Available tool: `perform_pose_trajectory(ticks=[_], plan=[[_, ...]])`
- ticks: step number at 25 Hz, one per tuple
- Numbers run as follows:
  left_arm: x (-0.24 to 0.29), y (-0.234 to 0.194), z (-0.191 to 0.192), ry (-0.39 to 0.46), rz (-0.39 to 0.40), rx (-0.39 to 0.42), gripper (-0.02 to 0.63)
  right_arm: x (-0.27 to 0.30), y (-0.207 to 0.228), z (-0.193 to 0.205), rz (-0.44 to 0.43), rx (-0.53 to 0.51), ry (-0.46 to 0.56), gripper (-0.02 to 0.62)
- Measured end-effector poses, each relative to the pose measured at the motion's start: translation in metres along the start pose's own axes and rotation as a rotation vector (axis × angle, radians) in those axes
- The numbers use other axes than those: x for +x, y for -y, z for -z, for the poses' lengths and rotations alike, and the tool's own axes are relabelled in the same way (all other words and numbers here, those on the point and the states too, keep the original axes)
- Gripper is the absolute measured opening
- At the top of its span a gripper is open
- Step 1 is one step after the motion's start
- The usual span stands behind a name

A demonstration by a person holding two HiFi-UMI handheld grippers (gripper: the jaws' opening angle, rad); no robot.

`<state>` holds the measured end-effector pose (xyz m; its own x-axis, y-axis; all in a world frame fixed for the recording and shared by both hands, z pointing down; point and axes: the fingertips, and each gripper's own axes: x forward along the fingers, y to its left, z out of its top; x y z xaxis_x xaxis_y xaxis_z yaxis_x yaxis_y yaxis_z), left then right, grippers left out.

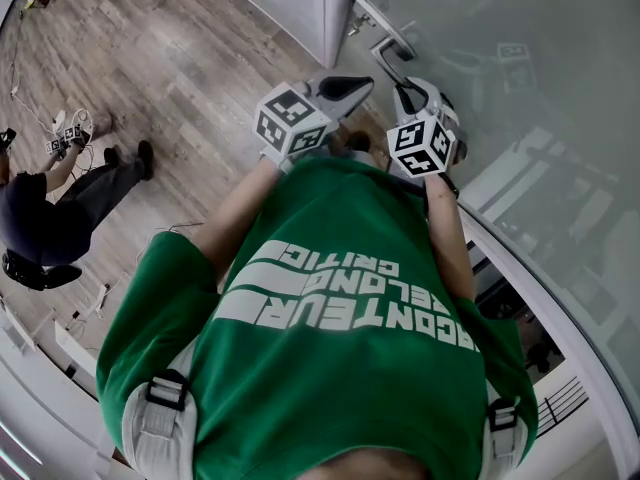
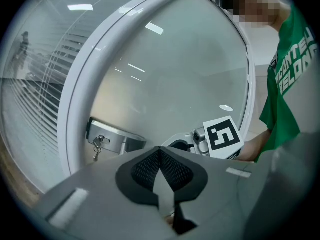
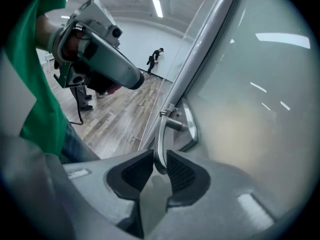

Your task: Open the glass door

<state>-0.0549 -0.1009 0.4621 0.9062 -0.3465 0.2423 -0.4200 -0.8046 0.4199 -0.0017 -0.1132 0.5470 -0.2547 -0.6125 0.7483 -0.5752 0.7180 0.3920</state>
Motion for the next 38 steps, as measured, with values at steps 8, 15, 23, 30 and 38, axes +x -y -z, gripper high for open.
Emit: perform_pose_trajectory(ticks=[8,15,23,30,38], plan=[[0.002,-0.003,0.000,-0.037,0.017,0.006,0.015,0.001,-0.006,-0.003,0.035,-0.174,-0.057,0.060],[0.024,-0.009,0.010,-0.129,0.018,0.080,0.015,0.003,-0.007,-0.003,0.003,-0.136,-0.079,0.052],[0.054,-0.019,0.020,-0.239,0.012,0.157,0.015,0.003,-0.006,-0.006,-0.036,-0.064,-0.104,0.051],[0.067,-0.015,0.022,-0.259,0.022,0.159,0.015,0.003,-0.007,-0.006,-0.051,-0.071,-0.084,0.051],[0.081,-0.011,0.030,-0.299,0.036,0.160,0.015,0.003,-0.006,-0.006,-0.065,-0.076,-0.074,0.049]])
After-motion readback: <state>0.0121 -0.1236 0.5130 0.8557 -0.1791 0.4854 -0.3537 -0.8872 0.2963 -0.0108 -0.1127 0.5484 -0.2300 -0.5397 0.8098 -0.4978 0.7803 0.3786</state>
